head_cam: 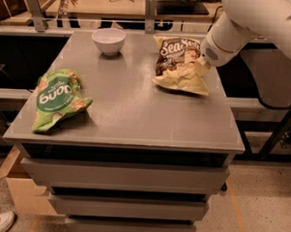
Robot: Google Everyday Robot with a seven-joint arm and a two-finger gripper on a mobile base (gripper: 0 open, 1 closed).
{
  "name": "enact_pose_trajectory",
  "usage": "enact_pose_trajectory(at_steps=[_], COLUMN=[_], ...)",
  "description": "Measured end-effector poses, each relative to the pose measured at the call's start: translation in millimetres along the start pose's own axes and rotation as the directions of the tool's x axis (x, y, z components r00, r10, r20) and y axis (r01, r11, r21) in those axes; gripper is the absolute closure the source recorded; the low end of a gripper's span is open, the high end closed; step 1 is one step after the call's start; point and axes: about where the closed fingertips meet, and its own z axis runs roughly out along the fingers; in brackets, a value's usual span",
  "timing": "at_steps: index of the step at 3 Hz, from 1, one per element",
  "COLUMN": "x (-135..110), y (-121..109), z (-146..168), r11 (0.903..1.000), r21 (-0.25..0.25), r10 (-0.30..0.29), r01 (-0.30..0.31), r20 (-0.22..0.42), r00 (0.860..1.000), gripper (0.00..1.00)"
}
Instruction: Move brown chip bag near green rice chip bag
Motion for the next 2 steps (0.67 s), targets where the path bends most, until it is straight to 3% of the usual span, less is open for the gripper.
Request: enact_pose_trajectory(at_steps=[1,2], x=[-18.2,-20.1], y=[8.0,8.7], z=[-23.2,-25.2], r11=[0.9983,0.9978], r21=[0.016,0.018], r10=[-0.057,-0.065], r01=[0.056,0.063], r20=[0.071,0.077], r00=[0.996,0.995], gripper=[1.00,1.00])
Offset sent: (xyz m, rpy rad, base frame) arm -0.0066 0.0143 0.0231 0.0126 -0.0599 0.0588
